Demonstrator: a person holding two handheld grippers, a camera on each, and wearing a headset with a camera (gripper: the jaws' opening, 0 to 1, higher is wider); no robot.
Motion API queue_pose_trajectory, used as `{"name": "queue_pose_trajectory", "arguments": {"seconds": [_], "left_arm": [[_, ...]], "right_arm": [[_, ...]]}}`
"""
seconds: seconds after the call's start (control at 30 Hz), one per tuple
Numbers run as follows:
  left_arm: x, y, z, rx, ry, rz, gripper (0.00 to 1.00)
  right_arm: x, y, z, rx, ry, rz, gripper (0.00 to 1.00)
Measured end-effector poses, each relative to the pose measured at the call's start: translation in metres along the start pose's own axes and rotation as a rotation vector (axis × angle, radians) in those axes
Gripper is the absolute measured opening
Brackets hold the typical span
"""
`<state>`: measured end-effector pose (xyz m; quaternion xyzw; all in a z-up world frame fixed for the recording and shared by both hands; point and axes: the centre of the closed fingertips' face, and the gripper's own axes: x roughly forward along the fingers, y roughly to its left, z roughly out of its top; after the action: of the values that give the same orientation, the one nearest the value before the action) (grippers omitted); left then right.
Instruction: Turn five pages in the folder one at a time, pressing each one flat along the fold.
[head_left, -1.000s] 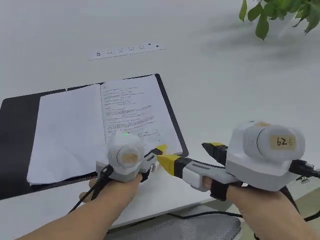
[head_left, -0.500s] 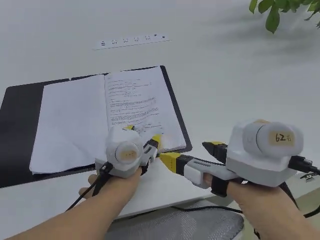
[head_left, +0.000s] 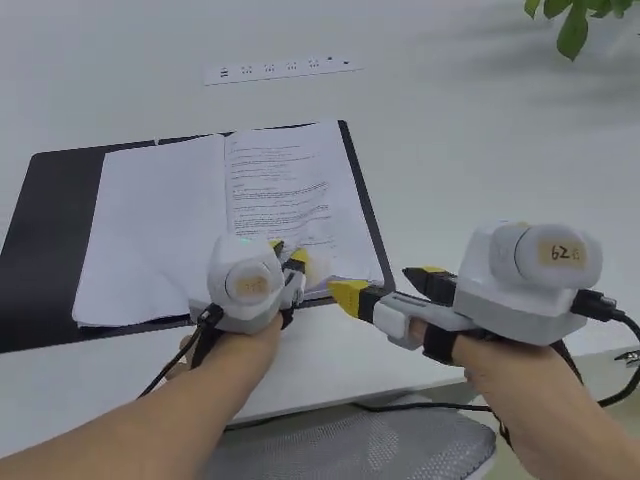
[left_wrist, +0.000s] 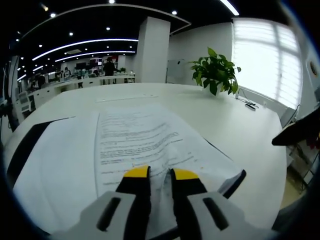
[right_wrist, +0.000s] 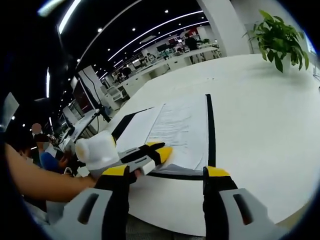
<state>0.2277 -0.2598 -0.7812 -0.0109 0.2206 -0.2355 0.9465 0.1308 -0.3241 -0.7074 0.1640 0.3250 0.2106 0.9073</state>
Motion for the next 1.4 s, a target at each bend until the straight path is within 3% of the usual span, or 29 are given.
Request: {"name": "queue_pose_trajectory", "arguments": {"seconds": [0.17, 0.37, 0.6, 0.87, 1.1, 1.3, 1.4], "left_arm": [[0.0, 0.0, 0.0, -0.004, 0.001, -0.003, 0.15], [0.0, 0.0, 0.0, -0.007, -0.003, -0.004, 0.15], [0.0, 0.0, 0.001, -0.01, -0.006, -0.005, 0.15], [-0.001, 0.0, 0.001, -0.01, -0.011, -0.008, 0.15], [-0.001, 0.0, 0.001, -0.008, -0.013, -0.008, 0.15], [-0.001, 0.0, 0.001, -0.002, -0.008, -0.013, 0.15], [-0.001, 0.0, 0.001, 0.001, -0.004, -0.019, 0.15]], "right_arm": [[0.016, -0.001, -0.004, 0.055, 0.022, 0.035, 0.53], [0.03, -0.011, -0.009, 0.079, 0.039, 0.026, 0.53], [0.045, -0.02, -0.011, 0.166, 0.039, 0.03, 0.51], [0.054, -0.025, -0.018, 0.222, 0.052, 0.026, 0.48], [0.059, -0.034, -0.018, 0.362, 0.033, 0.005, 0.3], [0.055, -0.045, -0.02, 0.389, 0.014, -0.049, 0.04], [0.054, -0.044, -0.019, 0.428, -0.007, -0.045, 0.0]]}}
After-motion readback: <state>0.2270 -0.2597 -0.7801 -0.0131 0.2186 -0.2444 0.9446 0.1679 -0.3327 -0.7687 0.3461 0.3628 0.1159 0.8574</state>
